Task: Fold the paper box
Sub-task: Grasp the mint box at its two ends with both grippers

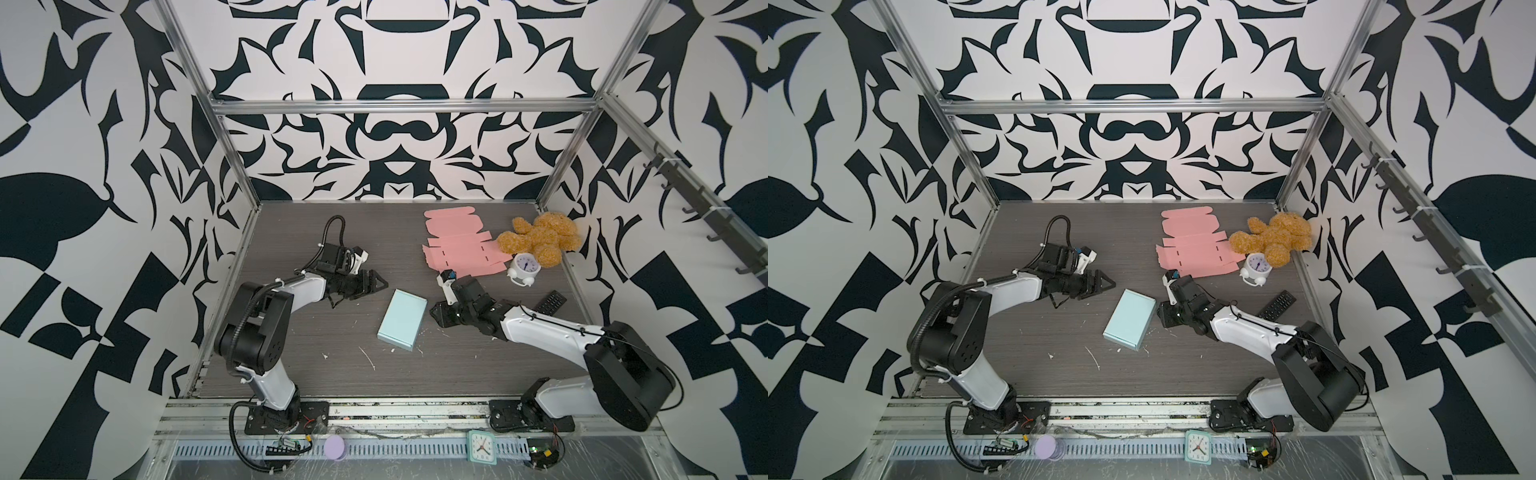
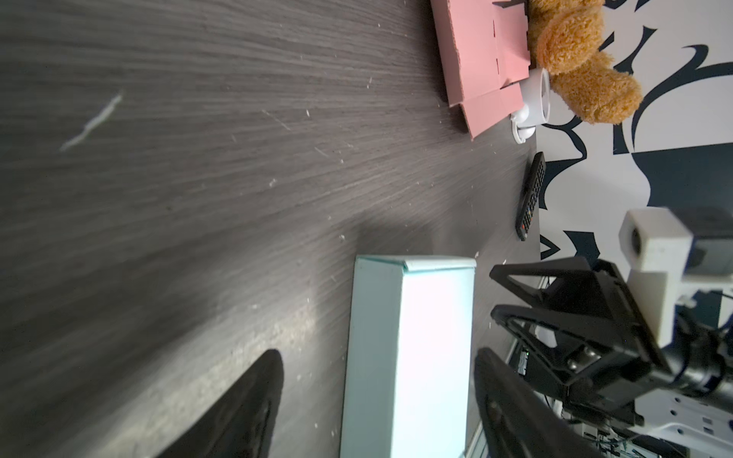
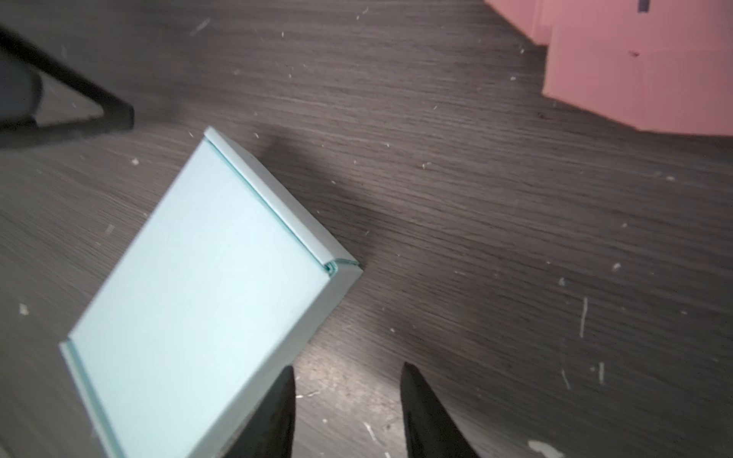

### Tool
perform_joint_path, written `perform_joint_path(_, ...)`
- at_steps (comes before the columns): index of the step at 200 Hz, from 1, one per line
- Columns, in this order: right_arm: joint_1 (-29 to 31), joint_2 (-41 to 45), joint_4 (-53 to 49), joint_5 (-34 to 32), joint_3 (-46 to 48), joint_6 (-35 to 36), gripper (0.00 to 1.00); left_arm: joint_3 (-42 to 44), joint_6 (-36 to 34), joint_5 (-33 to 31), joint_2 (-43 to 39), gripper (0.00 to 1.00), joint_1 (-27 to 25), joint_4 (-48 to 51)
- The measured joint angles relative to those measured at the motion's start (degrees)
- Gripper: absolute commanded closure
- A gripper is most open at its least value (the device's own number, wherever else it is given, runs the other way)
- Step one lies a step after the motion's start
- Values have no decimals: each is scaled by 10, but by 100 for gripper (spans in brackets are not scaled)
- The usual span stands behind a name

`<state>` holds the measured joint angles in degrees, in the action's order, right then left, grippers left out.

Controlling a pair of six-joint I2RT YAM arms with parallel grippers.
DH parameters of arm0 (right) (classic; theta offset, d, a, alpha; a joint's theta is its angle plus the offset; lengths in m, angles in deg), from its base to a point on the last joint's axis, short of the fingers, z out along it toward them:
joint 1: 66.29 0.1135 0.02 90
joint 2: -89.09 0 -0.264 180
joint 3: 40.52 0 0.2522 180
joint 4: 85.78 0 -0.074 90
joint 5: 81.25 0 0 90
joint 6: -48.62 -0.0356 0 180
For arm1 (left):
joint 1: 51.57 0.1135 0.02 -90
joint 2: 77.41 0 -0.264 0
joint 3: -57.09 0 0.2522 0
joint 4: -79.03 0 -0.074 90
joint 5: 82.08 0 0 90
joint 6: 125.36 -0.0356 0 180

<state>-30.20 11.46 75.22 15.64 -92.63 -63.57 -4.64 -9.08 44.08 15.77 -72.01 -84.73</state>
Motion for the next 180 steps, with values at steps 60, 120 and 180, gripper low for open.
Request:
perform_joint_path(60, 0, -45, -41, 28, -125, 48, 30, 81, 12, -49, -149, 17, -66, 73)
perform_joint_path(120, 0, -160, -63, 62, -203, 63, 24, 131, 67, -101, -259, 16, -166, 120)
perform_joint_path(180, 0, -233, -74, 82, -253, 74, 18, 155, 122, -136, -264, 16, -244, 108)
